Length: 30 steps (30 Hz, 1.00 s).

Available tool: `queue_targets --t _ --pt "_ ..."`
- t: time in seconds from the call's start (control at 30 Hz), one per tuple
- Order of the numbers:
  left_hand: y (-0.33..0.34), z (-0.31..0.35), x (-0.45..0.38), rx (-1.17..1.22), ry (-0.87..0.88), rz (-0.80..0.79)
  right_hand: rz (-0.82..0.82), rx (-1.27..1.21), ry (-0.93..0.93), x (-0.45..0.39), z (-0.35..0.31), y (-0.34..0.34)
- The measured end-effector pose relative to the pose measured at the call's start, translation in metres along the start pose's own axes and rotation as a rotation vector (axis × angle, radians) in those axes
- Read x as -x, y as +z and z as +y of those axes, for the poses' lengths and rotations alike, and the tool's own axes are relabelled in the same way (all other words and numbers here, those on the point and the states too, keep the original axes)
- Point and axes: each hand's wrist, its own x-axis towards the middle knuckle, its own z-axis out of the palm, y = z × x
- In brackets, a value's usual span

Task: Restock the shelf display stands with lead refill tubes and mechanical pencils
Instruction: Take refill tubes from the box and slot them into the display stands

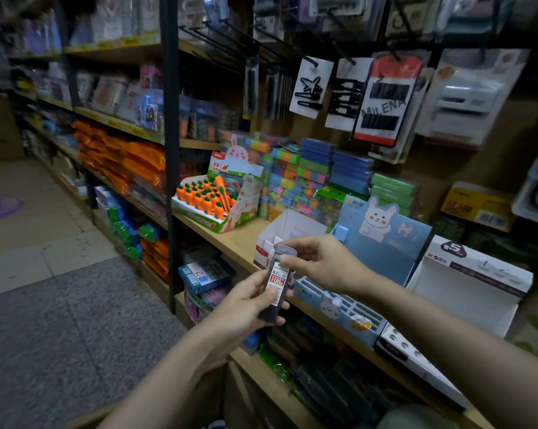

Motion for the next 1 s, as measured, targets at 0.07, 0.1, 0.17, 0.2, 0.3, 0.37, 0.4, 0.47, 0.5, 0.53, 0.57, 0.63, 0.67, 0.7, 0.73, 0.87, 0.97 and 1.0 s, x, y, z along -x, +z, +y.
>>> queue_targets --t 0.07,0.1,0.17,0.2,0.3,0.37,0.4,0.47,0.5,0.53,0.57,0.63,0.67,0.7,0.73,0.87,0.97,1.0 --pt "-0.003 0.0 -0.006 -0.091 0.025 0.03 0.006 0.065 0.017 -0.011 0.0 -0.006" --pt "-0.006 0.001 -0.011 -0.205 0.061 0.077 0.059 0.086 0.032 -0.019 0.001 -0.014" --pt "-0.019 0.004 -0.021 -0.498 0.158 0.207 0.256 0.112 0.056 -0.037 0.002 -0.036" --pt "-0.027 0.005 -0.025 -0.625 0.21 0.259 0.377 0.164 0.045 -0.045 0.003 -0.048" --pt "-0.048 0.001 -0.038 -0.913 0.288 0.287 0.58 0.418 -0.022 -0.067 0.01 -0.068" --pt "-0.056 -0.005 -0.046 -1.001 0.293 0.269 0.565 0.503 -0.045 -0.08 0.021 -0.064" --pt "-0.057 -0.007 -0.05 -1.009 0.292 0.252 0.553 0.523 -0.046 -0.087 0.027 -0.059" --pt "-0.054 -0.01 -0.058 -0.992 0.298 0.206 0.54 0.531 -0.038 -0.1 0.037 -0.048" --pt "-0.051 -0.012 -0.062 -0.994 0.311 0.185 0.541 0.531 -0.037 -0.107 0.042 -0.044" --pt "-0.048 -0.014 -0.065 -1.003 0.332 0.173 0.544 0.532 -0.037 -0.112 0.046 -0.04" --pt "-0.044 -0.015 -0.069 -1.012 0.353 0.167 0.546 0.531 -0.032 -0.117 0.05 -0.036" --pt "-0.041 -0.015 -0.075 -1.038 0.381 0.163 0.556 0.523 -0.009 -0.125 0.057 -0.032" --pt "-0.041 -0.015 -0.077 -1.061 0.382 0.159 0.563 0.521 0.01 -0.128 0.06 -0.03" --pt "-0.041 -0.015 -0.08 -1.091 0.372 0.151 0.567 0.52 0.034 -0.131 0.062 -0.029" --pt "-0.043 -0.016 -0.081 -1.12 0.354 0.141 0.568 0.523 0.059 -0.133 0.064 -0.028" --pt "-0.049 -0.018 -0.082 -1.164 0.332 0.111 0.478 0.59 0.126 -0.138 0.068 -0.026" --pt "-0.05 -0.017 -0.082 -1.163 0.339 0.116 0.432 0.634 0.1 -0.138 0.066 -0.025" --pt "-0.05 -0.016 -0.081 -1.156 0.341 0.113 0.435 0.644 0.09 -0.138 0.066 -0.024"
